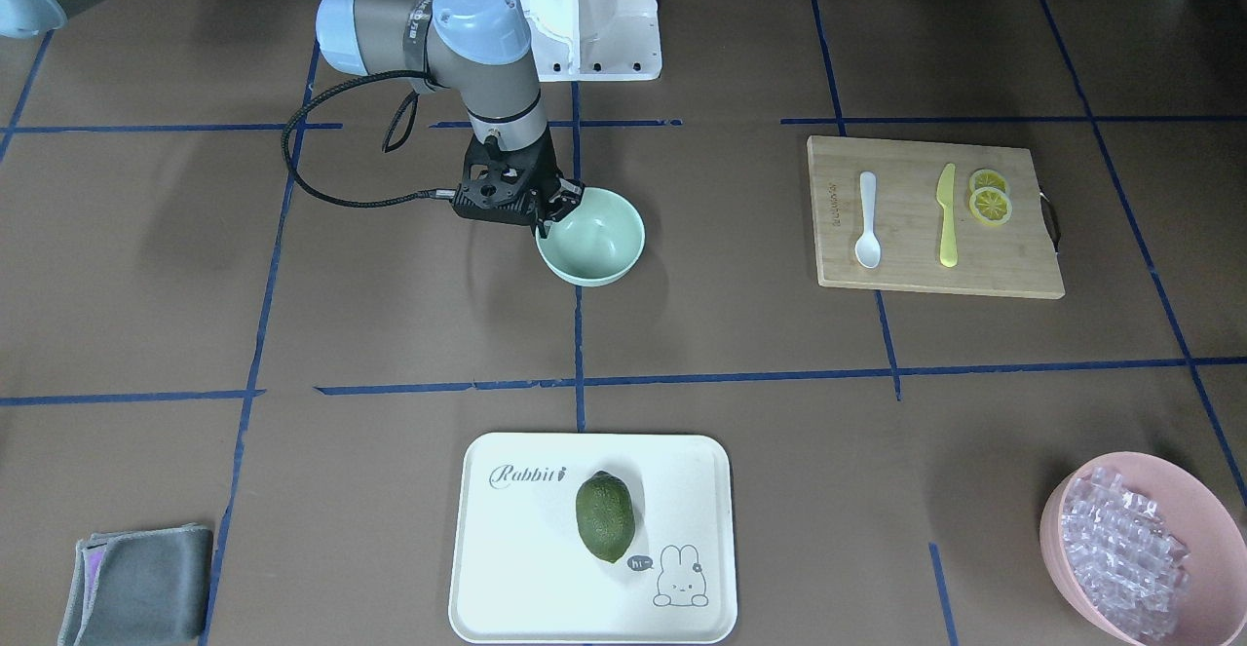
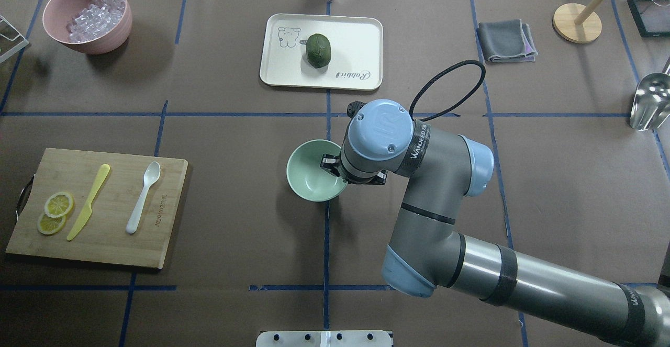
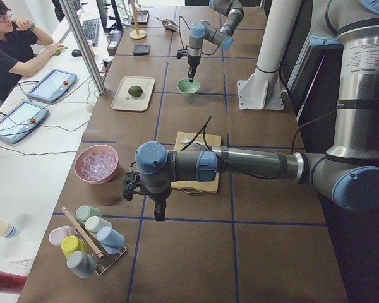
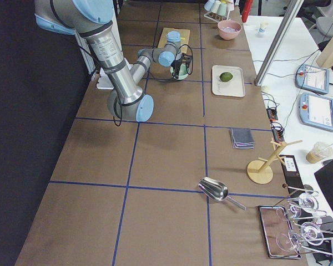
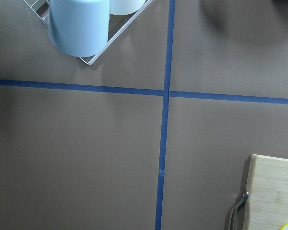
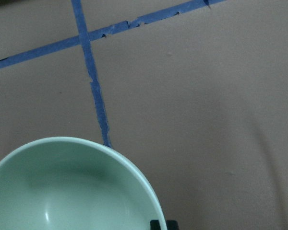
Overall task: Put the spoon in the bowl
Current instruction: 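Carry the green bowl with the right gripper to the table center and set it down, then release the bowl and raise the right gripper while the left gripper moves over the spoon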
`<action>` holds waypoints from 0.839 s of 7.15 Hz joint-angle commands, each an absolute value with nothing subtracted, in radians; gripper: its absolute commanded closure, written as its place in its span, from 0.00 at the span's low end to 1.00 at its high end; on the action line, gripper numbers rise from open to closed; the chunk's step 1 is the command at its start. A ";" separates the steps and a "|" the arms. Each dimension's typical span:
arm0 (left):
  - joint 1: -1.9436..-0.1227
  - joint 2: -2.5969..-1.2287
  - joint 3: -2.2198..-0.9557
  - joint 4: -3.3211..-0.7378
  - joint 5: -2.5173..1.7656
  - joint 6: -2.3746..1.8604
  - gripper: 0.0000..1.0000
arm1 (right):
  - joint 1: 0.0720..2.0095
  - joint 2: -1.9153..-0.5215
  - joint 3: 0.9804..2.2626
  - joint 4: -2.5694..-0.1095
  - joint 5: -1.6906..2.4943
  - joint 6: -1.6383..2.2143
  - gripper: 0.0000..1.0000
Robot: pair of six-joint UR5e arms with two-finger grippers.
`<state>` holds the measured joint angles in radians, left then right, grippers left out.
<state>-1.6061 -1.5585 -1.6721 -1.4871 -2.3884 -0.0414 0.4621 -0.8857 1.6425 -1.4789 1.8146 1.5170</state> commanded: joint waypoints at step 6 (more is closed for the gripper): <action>-1.460 -1.562 -1.866 -1.537 -2.376 -0.139 0.00 | 0.570 -0.929 1.719 -1.494 1.897 1.502 0.00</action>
<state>-1.5309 -1.5622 -1.7863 -1.5254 -2.3819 -0.0743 0.5239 -0.9019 1.6944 -1.4900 1.8518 1.5068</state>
